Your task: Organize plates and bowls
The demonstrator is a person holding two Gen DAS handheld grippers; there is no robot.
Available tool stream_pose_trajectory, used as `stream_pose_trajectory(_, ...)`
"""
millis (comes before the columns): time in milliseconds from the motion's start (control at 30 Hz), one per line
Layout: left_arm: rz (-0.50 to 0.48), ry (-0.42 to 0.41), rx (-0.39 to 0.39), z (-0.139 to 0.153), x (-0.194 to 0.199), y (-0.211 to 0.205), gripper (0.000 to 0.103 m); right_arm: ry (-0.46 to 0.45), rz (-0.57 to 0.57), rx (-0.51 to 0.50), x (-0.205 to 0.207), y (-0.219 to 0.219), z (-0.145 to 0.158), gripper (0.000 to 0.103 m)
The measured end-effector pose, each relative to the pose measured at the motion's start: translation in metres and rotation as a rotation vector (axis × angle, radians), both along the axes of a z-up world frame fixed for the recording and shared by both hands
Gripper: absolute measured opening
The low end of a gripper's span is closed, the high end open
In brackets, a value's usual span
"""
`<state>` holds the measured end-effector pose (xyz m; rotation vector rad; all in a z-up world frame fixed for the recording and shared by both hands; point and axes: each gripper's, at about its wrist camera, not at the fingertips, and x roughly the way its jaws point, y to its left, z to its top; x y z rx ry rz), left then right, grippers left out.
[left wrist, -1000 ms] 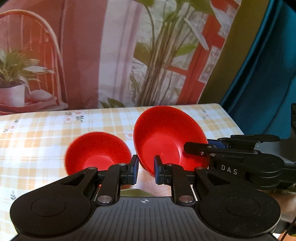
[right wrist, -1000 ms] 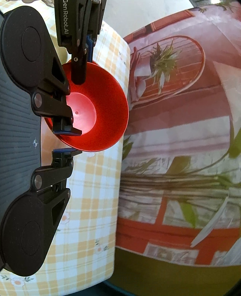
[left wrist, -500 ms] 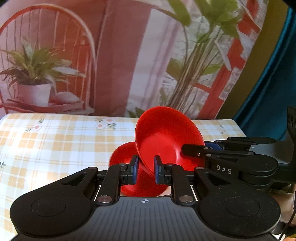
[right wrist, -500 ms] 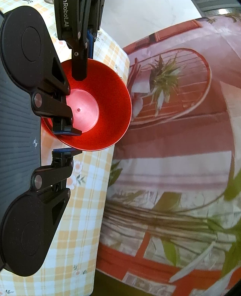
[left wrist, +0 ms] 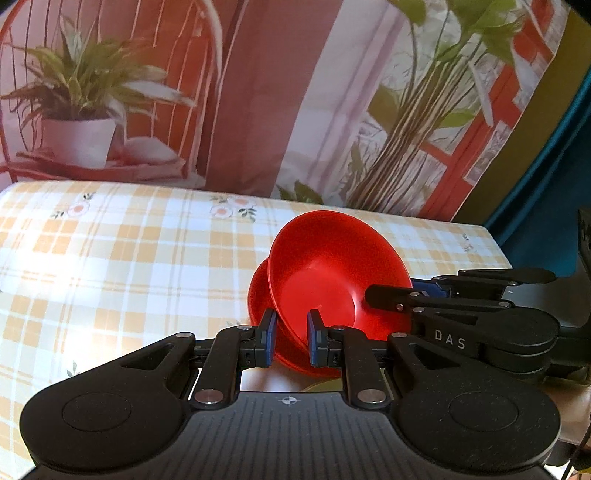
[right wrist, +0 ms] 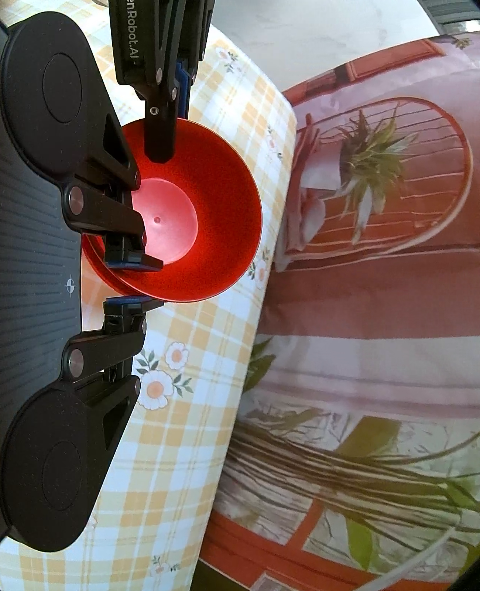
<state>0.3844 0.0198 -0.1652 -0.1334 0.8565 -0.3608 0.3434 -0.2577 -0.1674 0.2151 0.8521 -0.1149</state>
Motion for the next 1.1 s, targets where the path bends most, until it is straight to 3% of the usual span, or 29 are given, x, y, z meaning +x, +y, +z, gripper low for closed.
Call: stream_pose_trajectory(1100, 0.051, 0.032, -0.006, -0.017, 0.009, 0.006, 0.018, 0.021, -0.003, 0.019, 0.001, -0.002, -0.021, 0.017)
